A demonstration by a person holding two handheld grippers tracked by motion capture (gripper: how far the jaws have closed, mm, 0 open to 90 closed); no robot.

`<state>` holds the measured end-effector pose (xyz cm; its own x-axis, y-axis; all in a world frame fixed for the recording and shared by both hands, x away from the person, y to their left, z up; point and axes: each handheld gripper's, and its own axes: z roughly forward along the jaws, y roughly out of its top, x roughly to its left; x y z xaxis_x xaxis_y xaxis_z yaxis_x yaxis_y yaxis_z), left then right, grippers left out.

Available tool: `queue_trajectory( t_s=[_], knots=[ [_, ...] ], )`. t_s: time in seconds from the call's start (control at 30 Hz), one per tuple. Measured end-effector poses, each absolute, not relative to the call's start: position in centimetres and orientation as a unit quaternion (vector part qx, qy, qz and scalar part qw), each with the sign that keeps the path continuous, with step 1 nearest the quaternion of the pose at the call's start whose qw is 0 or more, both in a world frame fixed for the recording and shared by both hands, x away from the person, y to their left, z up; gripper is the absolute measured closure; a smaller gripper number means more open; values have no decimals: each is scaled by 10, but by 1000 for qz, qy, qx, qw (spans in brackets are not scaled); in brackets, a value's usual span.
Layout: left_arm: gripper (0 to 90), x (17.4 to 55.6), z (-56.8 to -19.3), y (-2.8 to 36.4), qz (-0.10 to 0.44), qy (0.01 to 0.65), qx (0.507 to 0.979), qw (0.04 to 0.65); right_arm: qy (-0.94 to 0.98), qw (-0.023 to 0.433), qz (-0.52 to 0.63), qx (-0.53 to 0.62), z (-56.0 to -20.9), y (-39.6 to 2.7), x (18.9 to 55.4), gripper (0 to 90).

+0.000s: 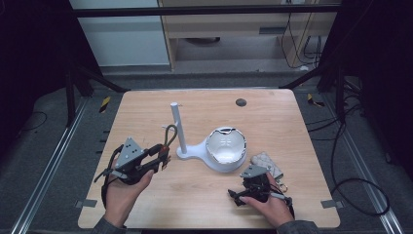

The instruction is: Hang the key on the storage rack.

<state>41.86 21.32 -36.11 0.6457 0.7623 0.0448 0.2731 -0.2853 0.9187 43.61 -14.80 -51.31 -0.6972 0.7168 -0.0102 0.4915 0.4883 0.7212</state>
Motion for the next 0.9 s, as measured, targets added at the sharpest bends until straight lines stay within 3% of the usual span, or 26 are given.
queue_trajectory(
  t_s=[0.9],
  knots=[
    [660, 465, -387, 198, 234, 379, 768, 460, 848, 157, 359, 356, -513, -148, 436, 4]
  ],
)
